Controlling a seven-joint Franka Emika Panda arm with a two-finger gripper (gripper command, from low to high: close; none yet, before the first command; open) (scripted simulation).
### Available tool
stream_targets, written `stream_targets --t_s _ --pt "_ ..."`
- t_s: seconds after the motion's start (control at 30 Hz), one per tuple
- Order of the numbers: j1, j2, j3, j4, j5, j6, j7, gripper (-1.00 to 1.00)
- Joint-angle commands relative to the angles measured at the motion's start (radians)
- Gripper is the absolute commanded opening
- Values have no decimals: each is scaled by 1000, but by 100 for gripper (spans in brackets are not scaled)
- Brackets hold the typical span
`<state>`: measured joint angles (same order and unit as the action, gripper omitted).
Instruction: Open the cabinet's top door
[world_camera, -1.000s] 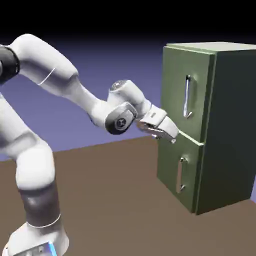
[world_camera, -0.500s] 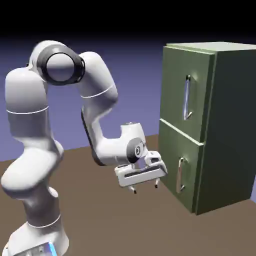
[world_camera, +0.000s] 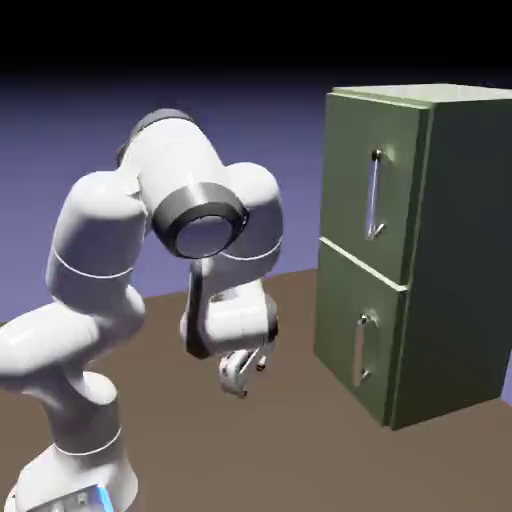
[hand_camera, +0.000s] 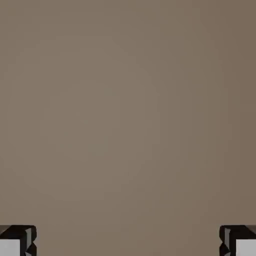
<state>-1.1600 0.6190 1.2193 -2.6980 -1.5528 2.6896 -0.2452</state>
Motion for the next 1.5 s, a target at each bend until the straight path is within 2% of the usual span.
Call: stream_targets --t_s 0.0,0.73,0.8,0.97,1.0,1.03,1.47 --pt "-33 33 34 3 -44 -10 -28 0" --pt "-755 766 786 72 -1000 -224 -635 0" --pt "-774 785 805 74 -1026 -229 -651 0" --pt "-620 748 737 213 -1081 -242 -641 0" --pt "-620 748 737 213 -1081 -242 -641 -100" --pt "-620 748 737 213 -1081 -242 -641 -100" --pt "-718 680 1008 -93 -904 -808 -487 -100"
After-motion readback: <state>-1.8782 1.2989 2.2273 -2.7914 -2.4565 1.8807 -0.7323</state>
